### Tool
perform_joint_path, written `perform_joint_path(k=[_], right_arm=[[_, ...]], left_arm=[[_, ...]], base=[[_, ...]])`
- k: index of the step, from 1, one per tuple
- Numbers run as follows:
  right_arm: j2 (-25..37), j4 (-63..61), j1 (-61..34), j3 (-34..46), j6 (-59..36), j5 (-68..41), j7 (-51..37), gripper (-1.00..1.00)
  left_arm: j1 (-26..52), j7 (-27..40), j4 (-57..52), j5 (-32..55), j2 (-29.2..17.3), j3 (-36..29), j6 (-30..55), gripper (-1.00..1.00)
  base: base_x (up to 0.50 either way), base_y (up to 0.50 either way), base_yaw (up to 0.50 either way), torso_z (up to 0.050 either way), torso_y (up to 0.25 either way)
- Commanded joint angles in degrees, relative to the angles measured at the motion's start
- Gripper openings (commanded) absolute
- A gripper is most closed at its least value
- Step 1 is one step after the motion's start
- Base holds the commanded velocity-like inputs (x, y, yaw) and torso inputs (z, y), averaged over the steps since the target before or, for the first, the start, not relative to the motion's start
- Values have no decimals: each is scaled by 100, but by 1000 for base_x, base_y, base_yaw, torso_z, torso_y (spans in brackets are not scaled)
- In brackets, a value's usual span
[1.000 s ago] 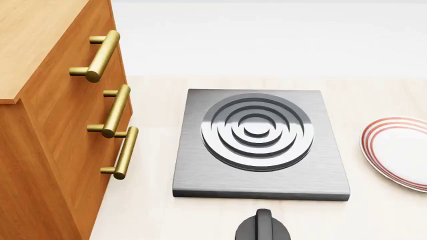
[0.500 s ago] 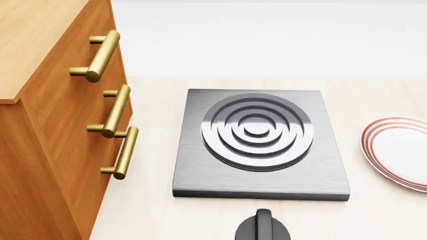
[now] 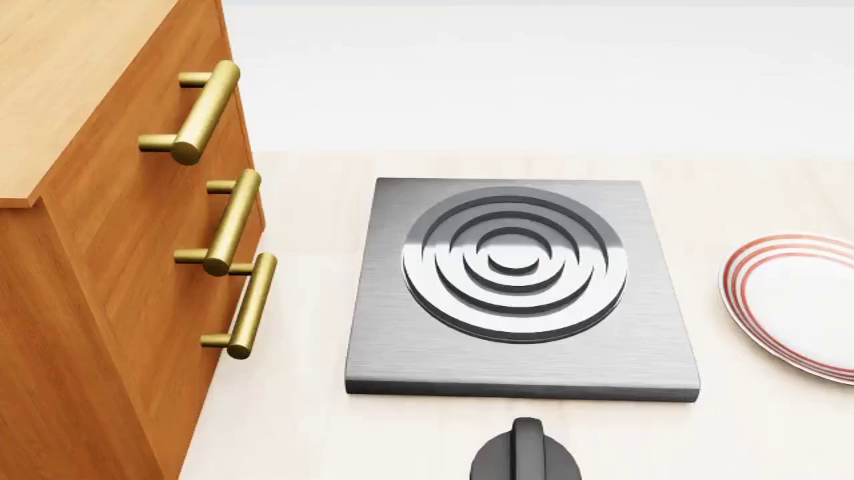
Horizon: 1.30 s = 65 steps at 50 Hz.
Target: Put the bowl on the stove.
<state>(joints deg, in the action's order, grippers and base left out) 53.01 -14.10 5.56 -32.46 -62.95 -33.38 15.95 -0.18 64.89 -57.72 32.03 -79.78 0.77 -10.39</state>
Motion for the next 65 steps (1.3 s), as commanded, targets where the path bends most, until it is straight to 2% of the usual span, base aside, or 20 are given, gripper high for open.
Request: perform_joint_path(k=[1,42,51,65], right_arm=[[-229,271,-205,161,114,176,-7,100],[-416,890,-619,775,184,420,-329,100],[-426,1364,-1119,1367,205,633,-485,100],[-626,1645,-1193,1573,394,785,-626,100]], left_arm=[[19,-217,89,-80,162,90,-165,100],[-103,-255,80,-67,227,272,-113,100],[-14,-276,73,-75,254,194,-76,100],[90,-316,71,-74,296,102,-32,100]], base=[[0,0,0,0,0],[0,0,0,0,0],[0,0,0,0,0],[0,0,0,0,0]])
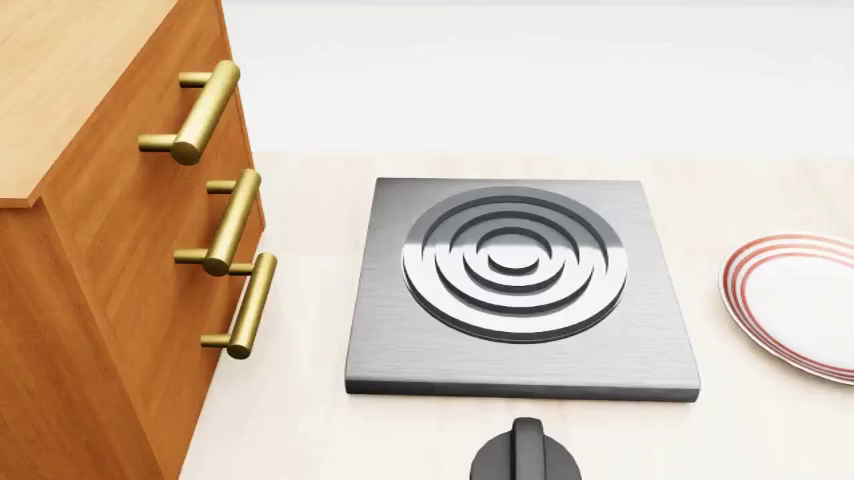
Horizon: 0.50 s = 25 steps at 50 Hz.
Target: Put the bowl on the stove.
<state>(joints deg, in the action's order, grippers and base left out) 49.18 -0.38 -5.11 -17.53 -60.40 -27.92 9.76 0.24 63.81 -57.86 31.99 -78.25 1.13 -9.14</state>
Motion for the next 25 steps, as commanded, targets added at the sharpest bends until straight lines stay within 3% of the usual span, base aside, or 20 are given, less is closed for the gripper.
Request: perform_joint_path(k=[1,25], right_arm=[[-254,280,-143,68,129,234,-20,100],[-441,759,-242,294,465,523,-249,100]], left_arm=[[35,-208,86,-68,142,81,-163,100],[56,-229,73,-32,141,124,-116,100]], base=[[0,0,0,0,0],[0,0,0,0,0]])
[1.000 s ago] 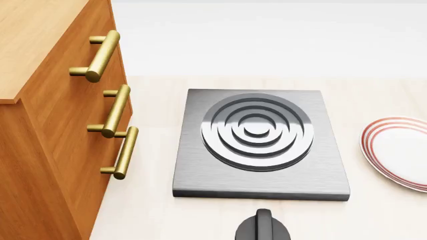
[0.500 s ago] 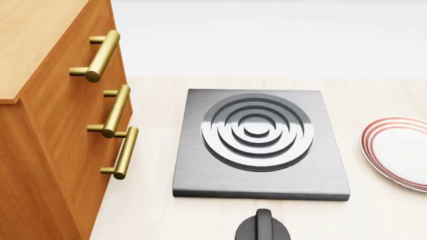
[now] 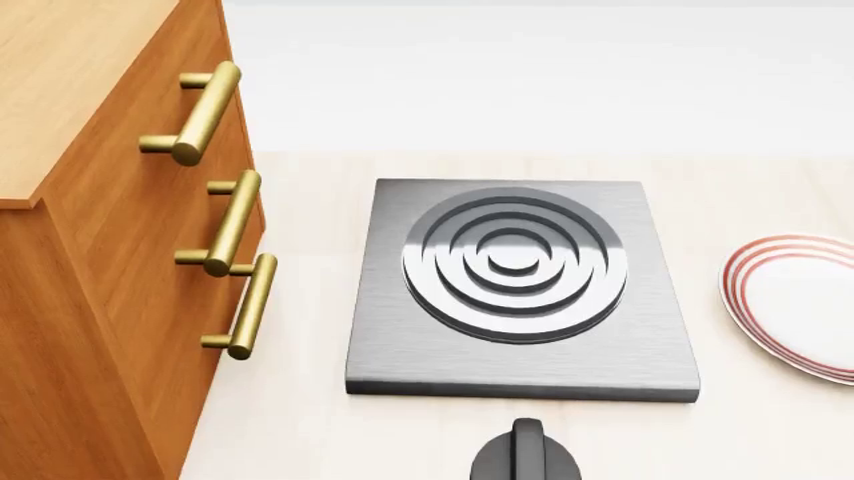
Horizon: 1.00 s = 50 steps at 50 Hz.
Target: Put the bowl on the stove.
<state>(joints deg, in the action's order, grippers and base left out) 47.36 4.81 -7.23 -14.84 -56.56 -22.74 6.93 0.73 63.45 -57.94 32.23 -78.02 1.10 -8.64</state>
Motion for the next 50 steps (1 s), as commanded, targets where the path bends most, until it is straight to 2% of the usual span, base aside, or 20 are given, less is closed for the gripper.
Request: perform_joint_path(k=[1,5,6,20,36,41,50], right_arm=[[-265,251,-29,27,87,6,35,100],[-290,237,62,32,426,140,-29,100],[-288,172,73,-21,408,91,-5,-100],[59,-433,80,-210,181,-169,278,-100],[920,-1443,-542,-223,26,-558,866,-100],[1092,-1728,-1054,77,52,-658,1013,-100],[1209,-2125,-2649,1012,13,-821,1332,-100]], left_arm=[[-9,-190,82,-56,117,144,-167,100],[-21,-196,86,-52,122,162,-174,100],[-12,-201,88,-57,128,146,-169,100],[29,-227,93,-72,174,84,-149,100],[58,-250,103,-103,234,34,-130,100],[43,-251,102,-108,246,47,-136,100],[25,-252,97,-95,245,79,-132,100]], base=[[0,0,0,0,0],[0,0,0,0,0],[0,0,0,0,0],[0,0,0,0,0],[0,0,0,0,0],[0,0,0,0,0],[0,0,0,0,0]])
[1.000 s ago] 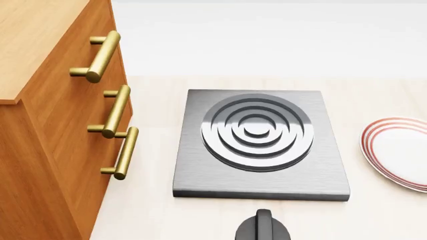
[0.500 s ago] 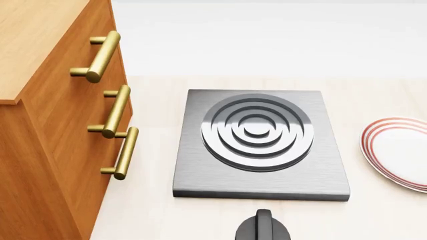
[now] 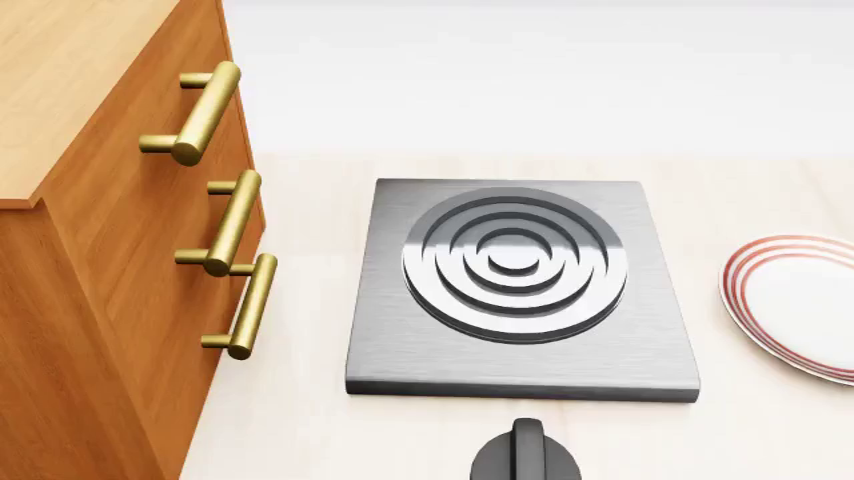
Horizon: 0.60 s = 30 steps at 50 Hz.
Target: Put the bowl on the stove.
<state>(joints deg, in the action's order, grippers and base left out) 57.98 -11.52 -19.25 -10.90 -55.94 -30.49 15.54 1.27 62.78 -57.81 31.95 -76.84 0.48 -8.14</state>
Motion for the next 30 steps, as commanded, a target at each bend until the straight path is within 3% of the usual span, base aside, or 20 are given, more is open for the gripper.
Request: perform_joint_path(k=[1,9,14,30], right_arm=[[121,-501,-1616,677,-75,-67,483,-100],[56,-937,-2817,1451,239,56,891,-100],[-297,-912,-3558,1848,438,201,980,-100],[-1327,-107,-4519,2782,636,592,1004,-100]], left_arm=[[-45,-181,79,-61,118,164,-183,100],[36,-212,80,-63,148,89,-166,100],[-42,-187,74,-27,105,205,-189,100],[3,-216,72,-40,138,152,-181,100]], base=[[0,0,0,0,0],[0,0,0,0,0],[0,0,0,0,0],[0,0,0,0,0]])
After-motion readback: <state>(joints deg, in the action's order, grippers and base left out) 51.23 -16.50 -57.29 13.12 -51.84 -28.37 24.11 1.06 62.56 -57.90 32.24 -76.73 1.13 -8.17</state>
